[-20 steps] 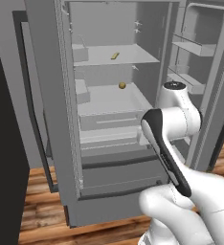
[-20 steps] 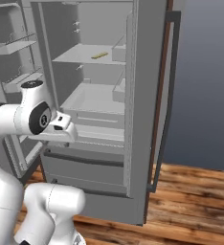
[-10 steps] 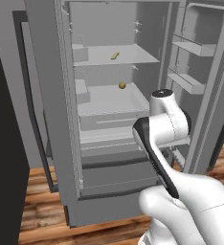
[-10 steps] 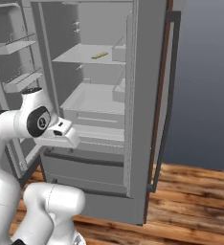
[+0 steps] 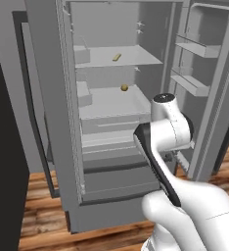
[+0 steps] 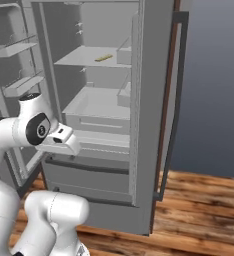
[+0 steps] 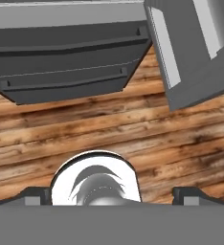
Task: Retrieve the butter from the fridge and place it on a plate on the dining table. Then retrieve the butter knife by the fridge and place it near the plate.
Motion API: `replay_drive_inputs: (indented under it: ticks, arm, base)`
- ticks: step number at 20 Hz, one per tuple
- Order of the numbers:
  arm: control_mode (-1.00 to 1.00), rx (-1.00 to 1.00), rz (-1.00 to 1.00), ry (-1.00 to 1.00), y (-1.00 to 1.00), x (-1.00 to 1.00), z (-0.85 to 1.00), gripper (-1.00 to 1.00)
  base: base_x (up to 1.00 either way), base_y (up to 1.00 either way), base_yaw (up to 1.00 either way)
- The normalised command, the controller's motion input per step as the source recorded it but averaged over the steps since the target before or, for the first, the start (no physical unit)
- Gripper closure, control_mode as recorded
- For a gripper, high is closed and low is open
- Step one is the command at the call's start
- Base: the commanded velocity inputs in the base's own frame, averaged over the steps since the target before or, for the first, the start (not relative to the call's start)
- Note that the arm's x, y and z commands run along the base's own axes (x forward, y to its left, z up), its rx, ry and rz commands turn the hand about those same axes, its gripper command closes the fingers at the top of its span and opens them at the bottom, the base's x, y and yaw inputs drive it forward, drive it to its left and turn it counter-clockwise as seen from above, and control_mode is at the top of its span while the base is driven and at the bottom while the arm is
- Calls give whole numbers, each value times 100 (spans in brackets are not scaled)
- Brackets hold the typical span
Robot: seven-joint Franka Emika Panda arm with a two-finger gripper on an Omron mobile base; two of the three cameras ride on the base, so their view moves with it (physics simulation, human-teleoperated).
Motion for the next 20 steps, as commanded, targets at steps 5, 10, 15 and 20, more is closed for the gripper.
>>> replay_drive_inputs:
  ticks: [5,10,15,20]
  arm:
    - [100,0,0,0,0,0,0,-100]
    - [100,0,0,0,0,0,0,-100]
    - [100,0,0,0,0,0,0,-100]
    - [100,0,0,0,0,0,0,-100]
  base:
    - [39,32,-14]
    - [41,12,-6]
    - [67,-1,0]
    - [77,-1,3]
